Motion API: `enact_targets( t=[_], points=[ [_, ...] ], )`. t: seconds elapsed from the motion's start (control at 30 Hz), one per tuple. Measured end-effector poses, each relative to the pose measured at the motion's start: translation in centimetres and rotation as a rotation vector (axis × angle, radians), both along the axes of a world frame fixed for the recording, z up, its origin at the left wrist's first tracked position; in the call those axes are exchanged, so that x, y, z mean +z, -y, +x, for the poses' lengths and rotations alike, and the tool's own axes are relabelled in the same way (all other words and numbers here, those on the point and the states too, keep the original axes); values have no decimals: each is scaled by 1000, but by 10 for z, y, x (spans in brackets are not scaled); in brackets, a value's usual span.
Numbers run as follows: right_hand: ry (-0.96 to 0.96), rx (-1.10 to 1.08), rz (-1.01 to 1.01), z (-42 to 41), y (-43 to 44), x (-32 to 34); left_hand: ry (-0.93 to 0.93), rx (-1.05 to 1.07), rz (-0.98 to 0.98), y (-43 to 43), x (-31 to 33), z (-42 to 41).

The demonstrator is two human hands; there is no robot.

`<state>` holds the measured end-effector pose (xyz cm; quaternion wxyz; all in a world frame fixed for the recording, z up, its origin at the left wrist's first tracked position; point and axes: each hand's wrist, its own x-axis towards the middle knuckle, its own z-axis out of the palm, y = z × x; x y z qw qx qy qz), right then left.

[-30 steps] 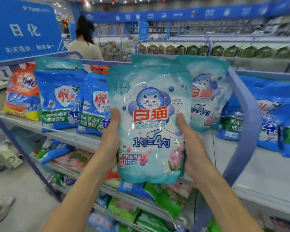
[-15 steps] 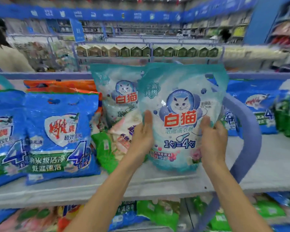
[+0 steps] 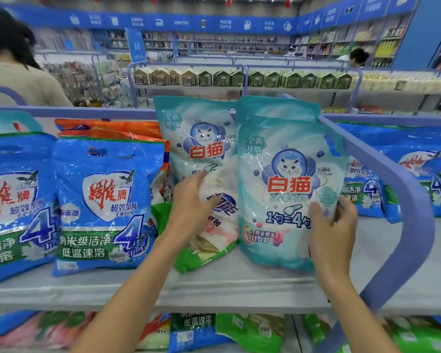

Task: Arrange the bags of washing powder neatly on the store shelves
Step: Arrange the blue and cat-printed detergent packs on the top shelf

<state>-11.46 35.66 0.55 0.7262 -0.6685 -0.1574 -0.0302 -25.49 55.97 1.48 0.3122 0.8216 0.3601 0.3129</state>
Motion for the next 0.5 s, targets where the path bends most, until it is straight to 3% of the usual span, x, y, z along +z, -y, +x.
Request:
enact_targets(
  t=[0.1, 0.2, 0.27, 0.4, 0.5],
  points=[
    [51, -8, -65, -6, 1, -10, -320, 55, -49, -18, -6, 9],
    [103, 11, -187, -16, 3, -13, -439, 152, -38, -21, 0, 16],
    [167, 48, -257, -23, 2, -15, -420, 186, -44, -23, 7, 12],
    [343, 90, -411, -41, -5, -16, -164, 142, -285, -27, 11, -10],
    [429, 215, -484, -54, -12, -14, -79, 141, -292, -14, 14, -19]
  ],
)
